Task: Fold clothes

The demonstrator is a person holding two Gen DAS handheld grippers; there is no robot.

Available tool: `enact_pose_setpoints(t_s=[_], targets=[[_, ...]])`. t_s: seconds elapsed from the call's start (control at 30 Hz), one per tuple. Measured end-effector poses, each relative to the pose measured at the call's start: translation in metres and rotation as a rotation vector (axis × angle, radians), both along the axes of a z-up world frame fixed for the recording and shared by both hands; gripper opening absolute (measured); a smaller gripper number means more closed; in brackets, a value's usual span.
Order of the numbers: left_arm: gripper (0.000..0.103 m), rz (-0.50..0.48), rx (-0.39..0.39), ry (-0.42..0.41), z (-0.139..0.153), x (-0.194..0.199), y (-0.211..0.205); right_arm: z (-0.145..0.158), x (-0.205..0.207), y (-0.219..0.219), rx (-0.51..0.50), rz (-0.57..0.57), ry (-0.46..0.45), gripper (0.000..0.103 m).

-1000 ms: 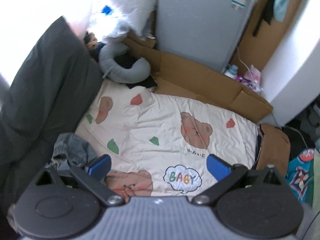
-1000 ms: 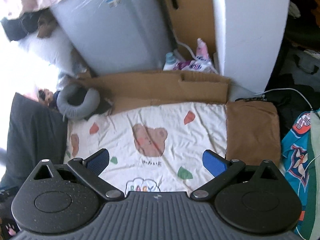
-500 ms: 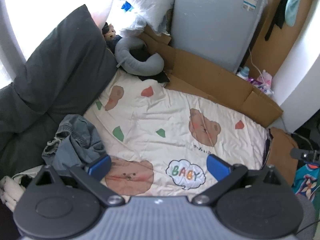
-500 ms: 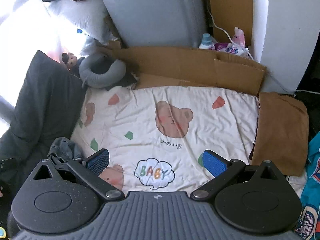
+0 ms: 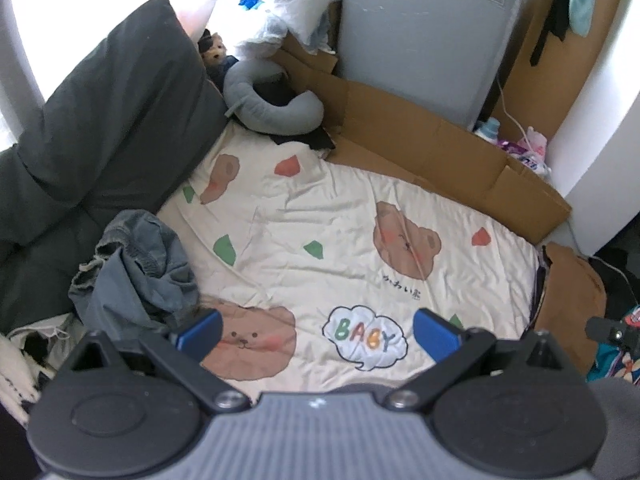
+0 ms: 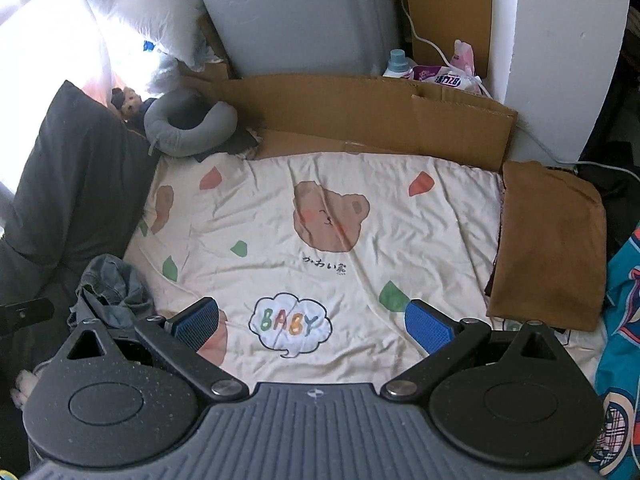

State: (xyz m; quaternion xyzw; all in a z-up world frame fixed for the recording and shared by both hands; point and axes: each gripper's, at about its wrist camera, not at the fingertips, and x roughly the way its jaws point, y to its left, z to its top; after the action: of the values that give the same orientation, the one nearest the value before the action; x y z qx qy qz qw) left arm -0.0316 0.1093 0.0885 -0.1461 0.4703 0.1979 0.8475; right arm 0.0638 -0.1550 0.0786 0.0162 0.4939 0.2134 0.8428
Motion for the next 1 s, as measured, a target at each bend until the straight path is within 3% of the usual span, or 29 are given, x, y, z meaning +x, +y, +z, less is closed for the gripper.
enact_pose_setpoints(t_s=[0.33, 0.77, 1.0], targets=[[0.103, 0.013, 0.027, 0.005, -0.016, -0.002, -0.023, 0.004, -0.013, -0.012, -0.033, -0.013, -0.068, 0.102], [0.103, -0.006, 0.012, 0.051, -0.041, 0.010, -0.039, -0.010, -0.009, -0.019, -0.076, -0.002, -0.043, 0.102], [0.102, -0.002, 0.025, 0.087, -0.048, 0.018, -0.039, -0.021, -0.002, -0.022, -0.066, 0.004, 0.024, 0.102]])
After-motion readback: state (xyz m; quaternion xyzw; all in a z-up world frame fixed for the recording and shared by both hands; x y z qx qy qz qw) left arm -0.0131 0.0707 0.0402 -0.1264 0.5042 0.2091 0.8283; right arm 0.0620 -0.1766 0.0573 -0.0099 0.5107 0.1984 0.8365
